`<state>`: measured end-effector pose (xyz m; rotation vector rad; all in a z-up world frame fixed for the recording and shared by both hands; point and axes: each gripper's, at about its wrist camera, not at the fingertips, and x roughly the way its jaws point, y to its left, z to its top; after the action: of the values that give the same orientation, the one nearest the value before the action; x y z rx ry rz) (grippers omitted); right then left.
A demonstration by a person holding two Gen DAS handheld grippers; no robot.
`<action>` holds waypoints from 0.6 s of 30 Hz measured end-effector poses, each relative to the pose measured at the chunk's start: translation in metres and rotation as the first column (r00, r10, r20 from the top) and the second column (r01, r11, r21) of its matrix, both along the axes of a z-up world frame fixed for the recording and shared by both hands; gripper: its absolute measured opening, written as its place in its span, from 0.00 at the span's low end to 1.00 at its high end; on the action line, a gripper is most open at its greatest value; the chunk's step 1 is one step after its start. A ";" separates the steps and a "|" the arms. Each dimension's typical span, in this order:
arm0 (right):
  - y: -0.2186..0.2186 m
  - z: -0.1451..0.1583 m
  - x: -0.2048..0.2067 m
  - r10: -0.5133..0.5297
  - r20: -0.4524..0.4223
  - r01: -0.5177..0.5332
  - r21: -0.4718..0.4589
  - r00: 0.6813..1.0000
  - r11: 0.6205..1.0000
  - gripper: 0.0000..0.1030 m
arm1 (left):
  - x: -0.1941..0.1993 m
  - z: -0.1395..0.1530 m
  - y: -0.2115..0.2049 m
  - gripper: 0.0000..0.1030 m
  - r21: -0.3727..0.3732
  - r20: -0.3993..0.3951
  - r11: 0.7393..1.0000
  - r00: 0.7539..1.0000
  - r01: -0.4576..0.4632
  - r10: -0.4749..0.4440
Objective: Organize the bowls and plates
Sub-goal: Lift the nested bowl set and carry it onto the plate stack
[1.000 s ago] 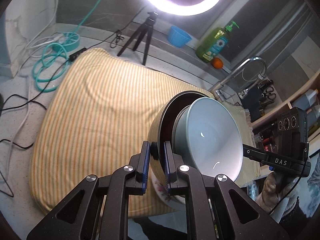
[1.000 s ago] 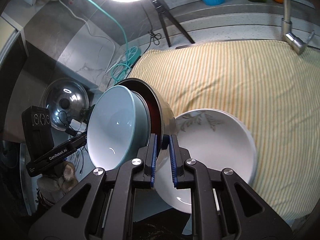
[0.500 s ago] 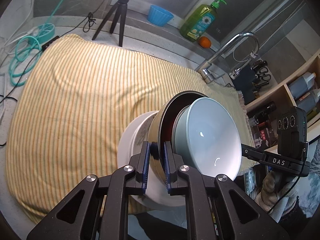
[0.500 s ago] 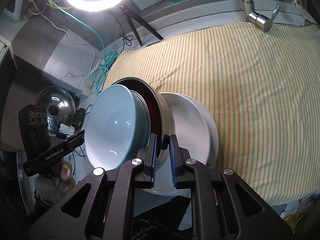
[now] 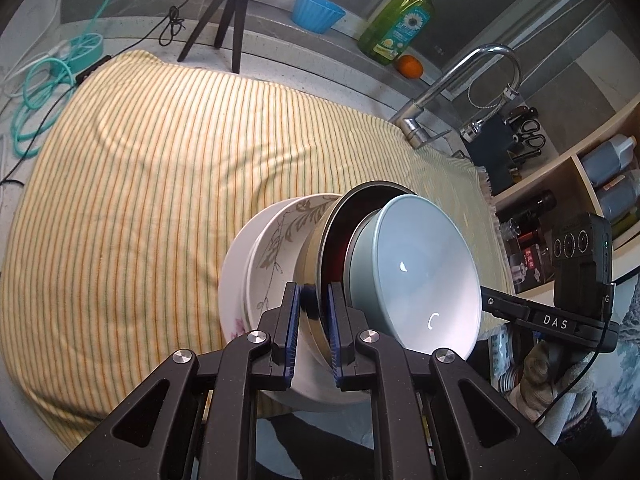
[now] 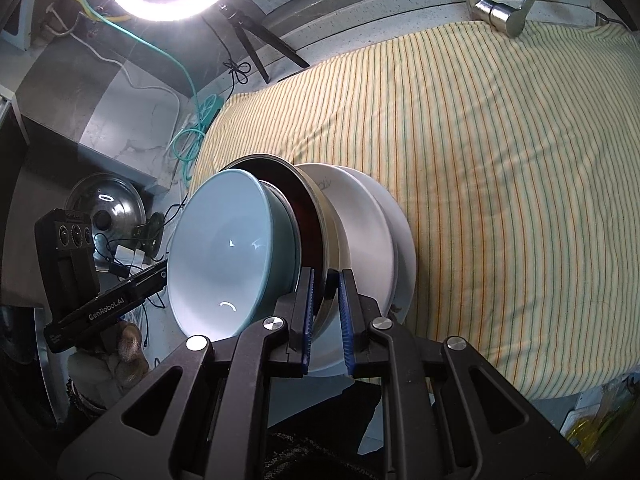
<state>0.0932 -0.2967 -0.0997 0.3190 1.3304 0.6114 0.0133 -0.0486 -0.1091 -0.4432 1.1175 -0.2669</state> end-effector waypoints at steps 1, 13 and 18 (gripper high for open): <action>0.000 -0.001 0.000 0.000 -0.002 0.000 0.000 1.000 1.000 0.13 | 0.000 -0.001 0.000 0.10 0.000 -0.002 1.000 1.000 0.000 0.000; 0.000 -0.005 0.002 0.006 -0.007 -0.006 -0.008 1.000 1.000 0.13 | 0.000 -0.005 -0.001 0.10 0.009 -0.016 1.000 1.000 -0.005 0.005; 0.001 -0.005 0.002 0.008 0.001 -0.008 -0.015 1.000 1.000 0.13 | 0.000 -0.004 -0.001 0.09 0.010 -0.011 1.000 1.000 -0.005 0.005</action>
<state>0.0955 -0.2954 -0.1046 0.3020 1.3355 0.6080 0.0129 -0.0492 -0.1130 -0.4387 1.1284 -0.2549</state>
